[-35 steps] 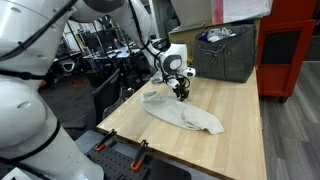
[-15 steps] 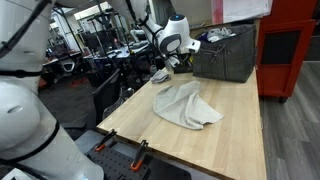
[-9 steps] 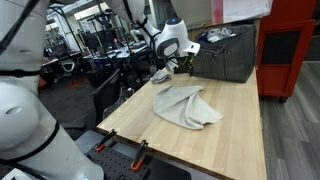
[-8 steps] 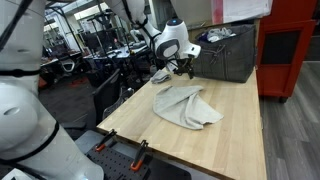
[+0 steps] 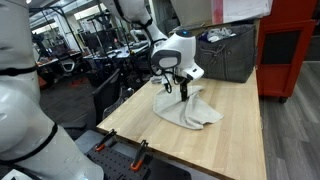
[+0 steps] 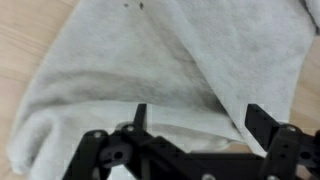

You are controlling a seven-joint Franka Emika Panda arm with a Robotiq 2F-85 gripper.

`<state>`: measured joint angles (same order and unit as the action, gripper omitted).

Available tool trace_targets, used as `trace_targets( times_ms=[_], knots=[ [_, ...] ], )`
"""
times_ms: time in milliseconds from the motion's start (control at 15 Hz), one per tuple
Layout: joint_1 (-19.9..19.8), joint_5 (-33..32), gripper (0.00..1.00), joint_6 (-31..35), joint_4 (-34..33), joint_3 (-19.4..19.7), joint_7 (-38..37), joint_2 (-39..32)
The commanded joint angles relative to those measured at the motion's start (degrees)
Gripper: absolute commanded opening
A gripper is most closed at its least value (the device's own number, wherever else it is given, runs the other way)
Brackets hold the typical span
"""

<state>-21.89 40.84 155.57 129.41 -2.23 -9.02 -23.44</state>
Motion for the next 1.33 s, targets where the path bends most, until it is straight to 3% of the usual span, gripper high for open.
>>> trace_targets(
  times_ms=[0,267,600,933,1000,1267],
  knots=[
    [1.17,3.74,1.00,-5.32,5.85,3.87,-0.07,3.28],
    [1.76,7.09,1.00,-7.23,9.27,6.32,1.14,2.56],
    [2.36,14.57,1.00,-5.85,11.26,6.03,4.66,1.29],
    [3.50,25.64,1.00,-3.35,10.19,5.38,16.47,-0.56],
    [1.96,26.62,1.00,-1.79,10.17,3.50,18.37,-1.01],
    [2.71,29.92,1.00,4.81,9.83,2.34,24.82,-3.80]
  ],
)
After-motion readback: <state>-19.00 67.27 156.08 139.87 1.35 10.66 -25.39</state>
